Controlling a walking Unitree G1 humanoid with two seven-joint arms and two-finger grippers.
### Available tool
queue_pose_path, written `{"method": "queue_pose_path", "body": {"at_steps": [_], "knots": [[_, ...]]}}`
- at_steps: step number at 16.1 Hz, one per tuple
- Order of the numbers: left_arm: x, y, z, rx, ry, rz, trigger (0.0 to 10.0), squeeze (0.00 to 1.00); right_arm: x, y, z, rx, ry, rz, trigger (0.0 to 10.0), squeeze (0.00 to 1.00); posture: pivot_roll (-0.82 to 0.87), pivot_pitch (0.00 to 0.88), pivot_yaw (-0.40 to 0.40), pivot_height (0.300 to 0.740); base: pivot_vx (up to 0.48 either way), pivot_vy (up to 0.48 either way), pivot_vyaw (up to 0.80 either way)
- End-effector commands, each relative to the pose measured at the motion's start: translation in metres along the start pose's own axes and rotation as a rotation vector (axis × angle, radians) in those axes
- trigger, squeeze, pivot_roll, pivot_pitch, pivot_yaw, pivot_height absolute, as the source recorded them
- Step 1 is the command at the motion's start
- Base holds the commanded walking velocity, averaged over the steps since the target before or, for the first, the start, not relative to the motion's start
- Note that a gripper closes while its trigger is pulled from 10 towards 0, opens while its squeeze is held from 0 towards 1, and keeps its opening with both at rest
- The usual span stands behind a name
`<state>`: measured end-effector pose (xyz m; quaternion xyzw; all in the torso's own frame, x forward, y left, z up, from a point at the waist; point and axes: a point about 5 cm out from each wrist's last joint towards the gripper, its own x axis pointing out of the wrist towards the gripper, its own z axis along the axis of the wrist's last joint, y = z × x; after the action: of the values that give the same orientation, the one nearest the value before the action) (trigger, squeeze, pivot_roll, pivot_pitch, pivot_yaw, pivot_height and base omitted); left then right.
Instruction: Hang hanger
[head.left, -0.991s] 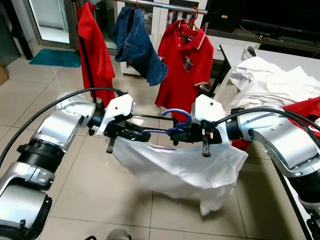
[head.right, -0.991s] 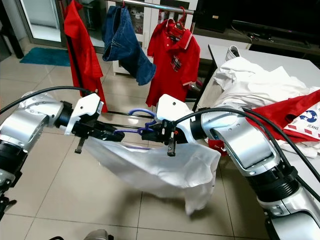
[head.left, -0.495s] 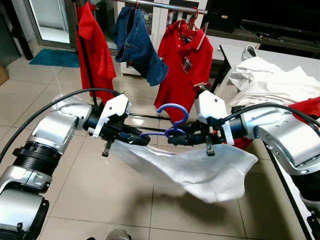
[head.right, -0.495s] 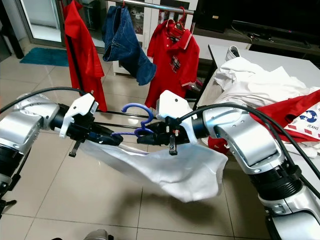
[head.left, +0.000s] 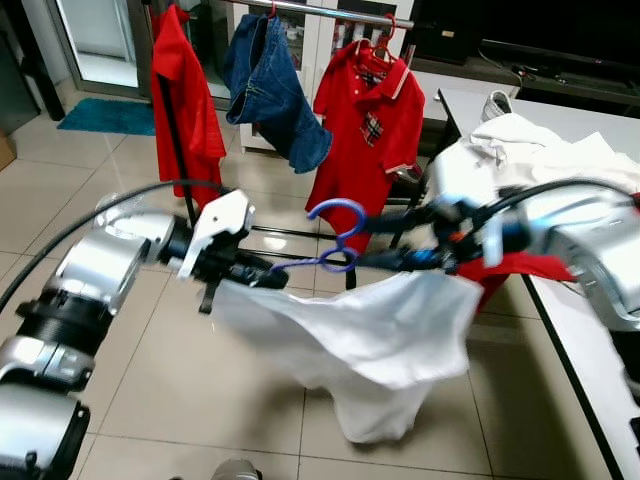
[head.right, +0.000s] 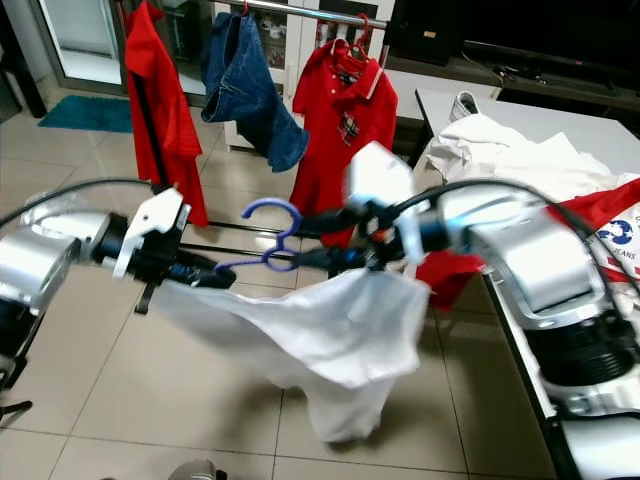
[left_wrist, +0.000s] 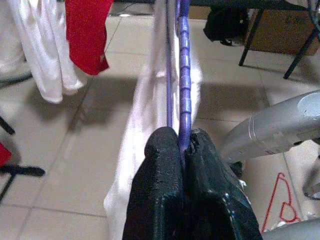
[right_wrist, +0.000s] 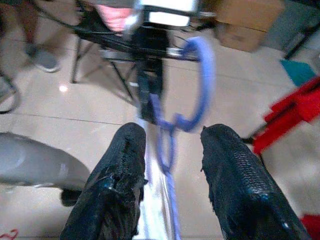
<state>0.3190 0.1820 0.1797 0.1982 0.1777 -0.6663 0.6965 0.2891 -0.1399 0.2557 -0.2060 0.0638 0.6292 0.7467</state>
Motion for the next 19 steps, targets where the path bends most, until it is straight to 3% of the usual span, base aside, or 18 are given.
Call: {"method": "queue_pose_path", "body": {"at_steps": [1, 4, 7, 9, 11, 12, 13, 14, 15, 17, 19], "knots": [[-0.007, 0.002, 0.004, 0.006, -0.021, 0.033, 0.0, 0.0, -0.015, -0.007, 0.0, -0.002, 0.001, -0.072, 10.0, 1.0, 0.11, 0.0, -0.081, 0.74, 0.0, 0.0, 0.0], [-0.014, 0.0, 0.0, -0.014, -0.031, 0.057, 0.0, 0.0, -0.029, -0.015, -0.013, 0.037, 0.036, -0.215, 10.0, 1.0, 0.11, 0.0, -0.082, 0.74, 0.0, 0.0, 0.0], [-0.027, -0.004, 0.004, -0.035, -0.081, 0.075, 0.0, 0.0, -0.016, -0.004, -0.05, 0.176, 0.071, -0.32, 10.0, 1.0, 0.11, 0.0, -0.084, 0.74, 0.0, 0.0, 0.0], [-0.03, -0.006, 0.004, -0.04, -0.085, 0.081, 0.0, 0.0, -0.013, -0.004, -0.059, 0.215, 0.078, -0.382, 10.0, 1.0, 0.12, 0.0, -0.085, 0.74, 0.0, 0.0, 0.0], [-0.036, -0.011, 0.004, -0.05, -0.1, 0.098, 0.0, 0.0, -0.012, -0.007, -0.075, 0.323, 0.077, -0.535, 10.0, 1.0, 0.13, 0.0, -0.089, 0.74, 0.0, 0.0, 0.0], [-0.036, -0.011, 0.004, -0.05, -0.1, 0.098, 0.0, 0.0, -0.012, -0.007, -0.075, 0.323, 0.077, -0.535, 10.0, 1.0, 0.13, 0.0, -0.089, 0.74, 0.0, 0.0, 0.0], [-0.037, -0.013, 0.003, -0.055, -0.103, 0.109, 0.0, 0.0, -0.013, -0.009, -0.079, 0.363, 0.06, -0.619, 10.0, 0.5, 0.13, 0.0, -0.092, 0.74, 0.0, 0.0, 0.0], [-0.038, -0.013, 0.003, -0.058, -0.105, 0.115, 0.0, 0.0, -0.014, -0.009, -0.081, 0.374, 0.053, -0.65, 10.0, 0.5, 0.13, 0.0, -0.092, 0.74, 0.0, 0.0, 0.0], [-0.039, -0.014, 0.001, -0.067, -0.097, 0.133, 0.0, 0.0, -0.018, -0.011, -0.081, 0.408, 0.005, -0.722, 10.0, 0.0, 0.14, 0.0, -0.092, 0.74, 0.0, 0.0, 0.0], [-0.042, -0.014, -0.004, -0.086, -0.093, 0.178, 0.0, 0.0, -0.023, 0.003, -0.079, 0.502, -0.101, -0.642, 10.0, 0.0, 0.13, 0.0, -0.09, 0.74, 0.0, 0.0, 0.0], [-0.042, -0.014, -0.004, -0.091, -0.1, 0.185, 0.0, 0.0, -0.018, 0.02, -0.087, 0.533, -0.051, -0.529, 10.0, 0.0, 0.13, 0.0, -0.086, 0.74, 0.0, 0.0, 0.0]]}}
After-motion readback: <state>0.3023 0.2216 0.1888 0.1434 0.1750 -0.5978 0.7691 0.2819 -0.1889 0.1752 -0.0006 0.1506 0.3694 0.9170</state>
